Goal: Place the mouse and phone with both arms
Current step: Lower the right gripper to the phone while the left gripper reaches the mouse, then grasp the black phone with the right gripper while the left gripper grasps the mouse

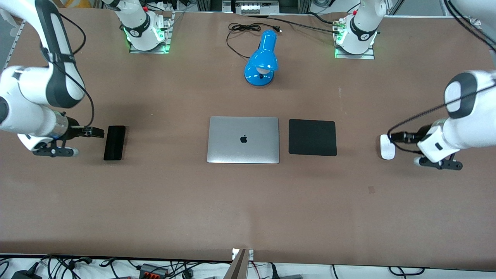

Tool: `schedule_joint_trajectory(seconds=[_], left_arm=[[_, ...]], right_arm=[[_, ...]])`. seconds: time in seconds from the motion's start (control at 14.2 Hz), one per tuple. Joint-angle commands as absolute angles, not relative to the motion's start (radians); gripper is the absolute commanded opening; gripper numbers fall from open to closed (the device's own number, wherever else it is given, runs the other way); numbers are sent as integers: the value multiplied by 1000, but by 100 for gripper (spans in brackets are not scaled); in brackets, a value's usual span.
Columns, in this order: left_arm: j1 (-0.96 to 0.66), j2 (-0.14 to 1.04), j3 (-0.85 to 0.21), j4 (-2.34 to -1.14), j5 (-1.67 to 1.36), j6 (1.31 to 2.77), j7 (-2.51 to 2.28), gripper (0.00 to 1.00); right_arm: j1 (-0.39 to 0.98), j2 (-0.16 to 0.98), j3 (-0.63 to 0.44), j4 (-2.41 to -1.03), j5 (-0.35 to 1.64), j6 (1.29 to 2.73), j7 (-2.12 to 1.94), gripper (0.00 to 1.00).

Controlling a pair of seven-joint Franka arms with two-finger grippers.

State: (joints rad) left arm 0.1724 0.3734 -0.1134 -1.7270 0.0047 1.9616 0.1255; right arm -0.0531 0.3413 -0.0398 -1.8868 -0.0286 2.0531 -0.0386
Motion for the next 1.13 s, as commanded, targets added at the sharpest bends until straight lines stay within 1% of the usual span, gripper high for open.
schedule_joint_trajectory(seconds=[0.0, 0.21, 0.28, 0.35, 0.49, 0.63, 0.78, 1.06], left_arm=[[212, 341, -120, -1932, 32, 2211, 149, 100], [215, 353, -120, -2103, 66, 2499, 149, 100], [221, 362, -120, -2138, 83, 2570, 149, 100], [236, 368, -120, -2160, 95, 2597, 152, 100], [242, 394, -120, -2155, 94, 2606, 230, 100], [279, 416, -120, -2160, 94, 2651, 264, 100], [284, 437, -121, -2161, 95, 2652, 268, 100], [284, 439, -121, -2171, 94, 2655, 267, 100]], right_arm=[[-78, 414, -29, -1884, -44, 2104, -31, 100], [-75, 457, -28, -1881, -43, 2132, -26, 100], [-69, 477, -28, -1882, -43, 2135, -17, 100], [-69, 500, -28, -1884, -43, 2137, -5, 100], [-69, 520, -28, -1884, -43, 2149, 2, 100], [-69, 537, -28, -1884, -41, 2170, 2, 100], [-71, 557, -28, -1884, -43, 2203, 2, 100], [-71, 578, -26, -1884, -41, 2221, 2, 100]])
